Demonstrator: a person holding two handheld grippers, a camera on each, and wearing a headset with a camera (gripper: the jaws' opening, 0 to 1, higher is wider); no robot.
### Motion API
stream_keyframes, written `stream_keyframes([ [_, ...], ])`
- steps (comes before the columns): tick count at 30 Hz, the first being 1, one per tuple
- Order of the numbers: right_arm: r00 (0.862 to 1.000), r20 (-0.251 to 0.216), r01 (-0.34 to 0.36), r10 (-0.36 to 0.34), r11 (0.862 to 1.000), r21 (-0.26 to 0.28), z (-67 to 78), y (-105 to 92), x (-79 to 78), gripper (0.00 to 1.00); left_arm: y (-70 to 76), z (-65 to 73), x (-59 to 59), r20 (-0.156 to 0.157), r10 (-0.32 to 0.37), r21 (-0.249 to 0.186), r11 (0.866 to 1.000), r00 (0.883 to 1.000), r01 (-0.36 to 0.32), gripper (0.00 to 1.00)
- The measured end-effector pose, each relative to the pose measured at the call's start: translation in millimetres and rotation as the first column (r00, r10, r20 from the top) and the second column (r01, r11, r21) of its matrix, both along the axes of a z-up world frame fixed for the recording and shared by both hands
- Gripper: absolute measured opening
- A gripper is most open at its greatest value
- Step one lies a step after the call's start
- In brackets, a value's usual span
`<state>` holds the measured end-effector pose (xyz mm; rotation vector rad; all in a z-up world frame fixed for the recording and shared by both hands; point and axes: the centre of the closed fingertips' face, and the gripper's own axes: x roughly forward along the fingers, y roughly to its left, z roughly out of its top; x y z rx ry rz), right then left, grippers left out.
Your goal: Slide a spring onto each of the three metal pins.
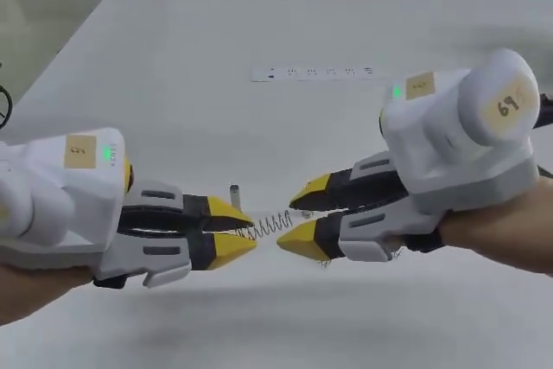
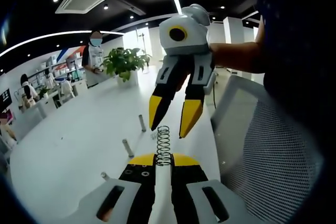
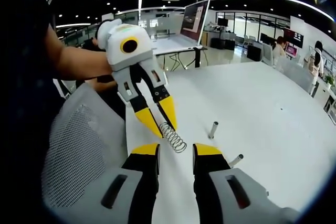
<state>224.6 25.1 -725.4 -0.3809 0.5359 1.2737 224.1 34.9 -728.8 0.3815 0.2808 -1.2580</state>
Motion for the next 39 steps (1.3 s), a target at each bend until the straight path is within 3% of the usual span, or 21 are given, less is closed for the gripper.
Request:
stream_keyframes([
  [16, 0.999, -0.034, -0.020, 0.020, 1.000, 0.003, -5.5, -1.2, -8.2, 0.18, -13.7, 3.7, -12.5, -0.004, -0.063, -0.008, 0.998, 0.998, 0.063, 0.02],
  [39, 0.999, -0.040, -0.033, 0.034, 0.999, 0.008, -2.4, -0.1, -12.6, 0.13, -13.3, 6.2, -12.7, 0.003, -0.067, -0.019, 0.998, 0.998, 0.067, 0.02],
])
